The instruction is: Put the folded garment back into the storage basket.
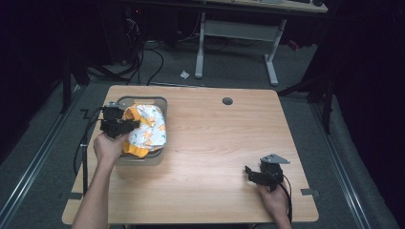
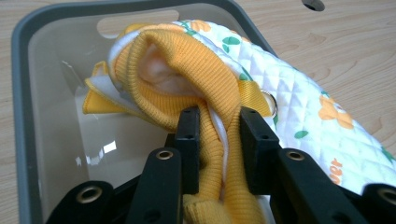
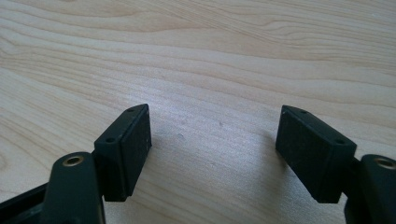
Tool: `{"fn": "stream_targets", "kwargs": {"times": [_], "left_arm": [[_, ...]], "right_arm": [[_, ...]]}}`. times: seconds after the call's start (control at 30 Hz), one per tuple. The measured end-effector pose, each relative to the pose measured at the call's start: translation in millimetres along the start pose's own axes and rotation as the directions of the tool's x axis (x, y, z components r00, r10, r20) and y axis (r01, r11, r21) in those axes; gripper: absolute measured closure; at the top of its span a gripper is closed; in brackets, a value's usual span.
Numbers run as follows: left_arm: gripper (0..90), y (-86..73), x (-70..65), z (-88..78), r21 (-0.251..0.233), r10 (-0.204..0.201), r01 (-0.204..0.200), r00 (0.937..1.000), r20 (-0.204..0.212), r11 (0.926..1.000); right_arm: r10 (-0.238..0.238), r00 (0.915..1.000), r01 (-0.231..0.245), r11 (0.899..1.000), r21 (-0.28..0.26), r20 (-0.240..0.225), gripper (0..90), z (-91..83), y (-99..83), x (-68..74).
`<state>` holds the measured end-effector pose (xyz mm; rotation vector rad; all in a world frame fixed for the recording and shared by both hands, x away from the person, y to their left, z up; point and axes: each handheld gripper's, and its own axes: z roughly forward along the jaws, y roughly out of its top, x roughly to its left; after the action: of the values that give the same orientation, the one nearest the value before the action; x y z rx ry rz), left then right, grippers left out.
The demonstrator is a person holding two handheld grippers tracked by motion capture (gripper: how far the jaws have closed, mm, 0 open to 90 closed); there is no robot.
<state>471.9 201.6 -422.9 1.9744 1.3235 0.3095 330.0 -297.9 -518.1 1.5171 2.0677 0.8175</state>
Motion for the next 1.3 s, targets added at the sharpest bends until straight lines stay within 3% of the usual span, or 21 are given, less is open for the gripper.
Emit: {"fn": "stream_targets", "kwargs": {"times": [0.13, 0.33, 0.53, 0.7, 0.83, 1.03, 1.3], "left_arm": [[71.4, -0.9, -0.7, 9.3, 0.028, 0.015, -0.015, 0.9997, -0.021, 0.9995], [71.0, -1.3, 2.2, 18.2, 0.049, 0.003, -0.001, 0.9991, -0.041, 0.9988], [70.4, -3.2, 3.5, 27.9, 0.094, 0.015, -0.008, 0.9969, -0.077, 0.9955], [62.1, -2.7, 3.7, 33.6, 0.112, -0.008, 0.021, 0.9932, -0.116, 0.9935], [57.0, -1.2, 3.2, 29.9, 0.077, -0.023, 0.034, 0.9898, -0.140, 0.9965], [47.5, -1.1, -1.6, 21.7, 0.053, -0.007, 0.015, 0.9887, -0.150, 0.9985], [42.5, 2.0, -18.0, 5.6, -0.025, 0.007, -0.009, 0.9958, -0.091, 0.9996]], "right_arm": [[0.000, 1.0000, 0.000, 1.000, 0.000, 0.000, 26.9, 0.0, 0.0, 0.0], [0.000, 1.0000, 0.000, 1.000, 0.000, 0.000, 27.0, 0.0, 0.0, 0.0], [0.000, 1.0000, 0.000, 1.000, 0.000, 0.000, 26.9, 0.0, 0.0, 0.0], [0.000, 1.0000, 0.000, 1.000, 0.000, 0.000, 26.9, 0.0, 0.0, 0.0], [0.000, 1.0000, 0.000, 1.000, 0.000, 0.000, 26.9, 0.0, 0.0, 0.0], [0.000, 1.0000, 0.000, 1.000, 0.000, 0.000, 26.9, 0.0, 0.0, 0.0], [0.000, 1.0000, 0.000, 1.000, 0.000, 0.000, 27.0, 0.0, 0.0, 0.0]]}}
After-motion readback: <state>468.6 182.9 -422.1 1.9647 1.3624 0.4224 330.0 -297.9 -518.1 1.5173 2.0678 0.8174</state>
